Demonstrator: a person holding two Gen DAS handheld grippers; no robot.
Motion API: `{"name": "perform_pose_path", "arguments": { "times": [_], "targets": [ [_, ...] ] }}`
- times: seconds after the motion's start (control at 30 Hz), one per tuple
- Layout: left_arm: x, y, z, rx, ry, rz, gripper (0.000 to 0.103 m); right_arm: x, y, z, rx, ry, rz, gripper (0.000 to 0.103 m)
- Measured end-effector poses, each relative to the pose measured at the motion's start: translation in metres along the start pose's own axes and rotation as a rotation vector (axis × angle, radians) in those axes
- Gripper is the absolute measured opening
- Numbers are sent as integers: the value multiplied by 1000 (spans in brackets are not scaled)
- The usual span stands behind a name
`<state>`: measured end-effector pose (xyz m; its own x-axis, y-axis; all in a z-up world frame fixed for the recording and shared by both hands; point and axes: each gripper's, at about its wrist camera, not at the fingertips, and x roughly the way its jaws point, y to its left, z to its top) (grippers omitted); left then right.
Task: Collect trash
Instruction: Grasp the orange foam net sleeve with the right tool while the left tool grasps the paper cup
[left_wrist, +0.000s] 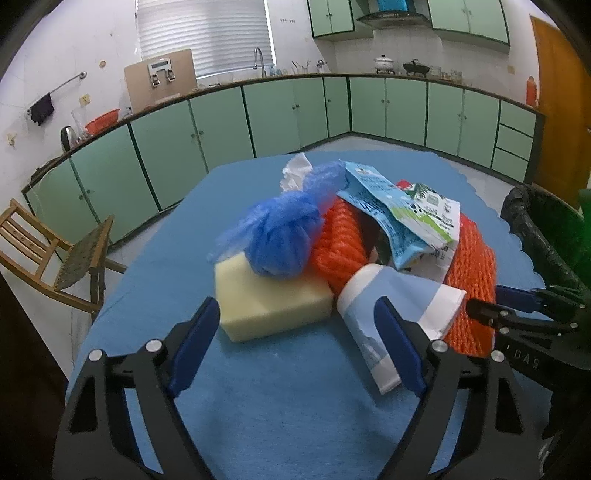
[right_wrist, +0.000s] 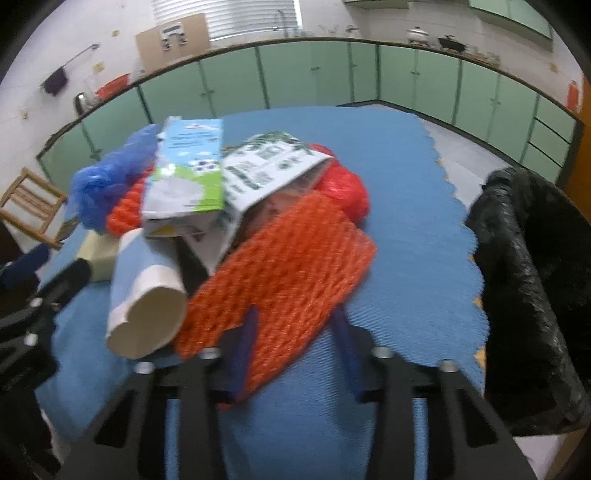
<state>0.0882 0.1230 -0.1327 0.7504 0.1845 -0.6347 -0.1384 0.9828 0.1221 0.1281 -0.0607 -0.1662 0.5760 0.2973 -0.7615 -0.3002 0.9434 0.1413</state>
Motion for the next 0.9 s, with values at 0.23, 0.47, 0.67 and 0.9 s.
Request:
{"name": "perform_pose_path", "arguments": {
  "times": [0.23,0.47,0.67,0.9],
  "targets": [
    [-1,-16,-5,14,22,-50,82,-15,-7,1,16,-29,18,9],
    [6,-32,-9,18,69,-106,76,-44,-20,4,11,-84,-34,9],
    [20,-39,-7,7,128,-151,67,-44,-35,-1,18,-77,-75,9],
    [34,-47,-7,-9,185,-208,64,-44,-39,-3,16,-77,-75,9]
  ]
}}
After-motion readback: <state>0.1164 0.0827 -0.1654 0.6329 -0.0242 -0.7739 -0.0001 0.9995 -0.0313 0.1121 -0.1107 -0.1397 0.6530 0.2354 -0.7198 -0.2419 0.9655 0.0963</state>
